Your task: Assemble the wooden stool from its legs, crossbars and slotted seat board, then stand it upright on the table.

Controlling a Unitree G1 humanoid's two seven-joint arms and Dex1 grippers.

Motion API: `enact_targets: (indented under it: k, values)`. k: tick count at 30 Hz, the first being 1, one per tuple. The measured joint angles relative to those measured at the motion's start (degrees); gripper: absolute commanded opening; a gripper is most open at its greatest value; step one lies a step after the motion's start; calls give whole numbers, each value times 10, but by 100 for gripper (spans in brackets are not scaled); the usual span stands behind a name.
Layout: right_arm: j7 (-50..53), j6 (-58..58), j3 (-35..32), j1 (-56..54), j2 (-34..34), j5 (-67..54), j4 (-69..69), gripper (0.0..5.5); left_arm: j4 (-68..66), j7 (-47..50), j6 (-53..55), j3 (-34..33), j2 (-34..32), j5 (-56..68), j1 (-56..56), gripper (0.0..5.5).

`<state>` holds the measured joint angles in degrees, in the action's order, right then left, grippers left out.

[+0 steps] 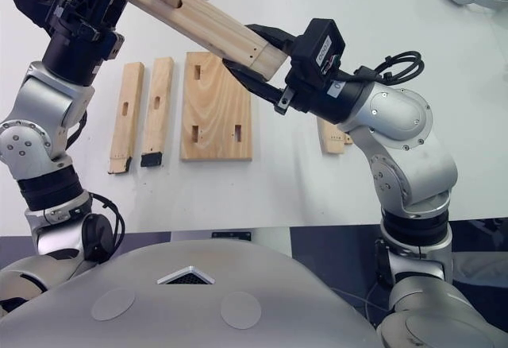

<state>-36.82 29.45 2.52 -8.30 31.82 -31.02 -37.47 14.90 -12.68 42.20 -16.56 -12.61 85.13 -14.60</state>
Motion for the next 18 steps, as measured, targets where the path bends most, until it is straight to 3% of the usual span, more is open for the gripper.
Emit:
enact_targets:
  k: [6,12,18]
  values:
    - [-2,-37,13,5,1,49,11,207,-3,93,8,0,0,61,-11,129]
    - [-1,-69,34,20,-1,100,34,207,-13,179,25,13,-13,89,-25,118]
    - [13,-115,46,54,-6,163,75,351,-20,269,17,-2,-57,65,-39,102]
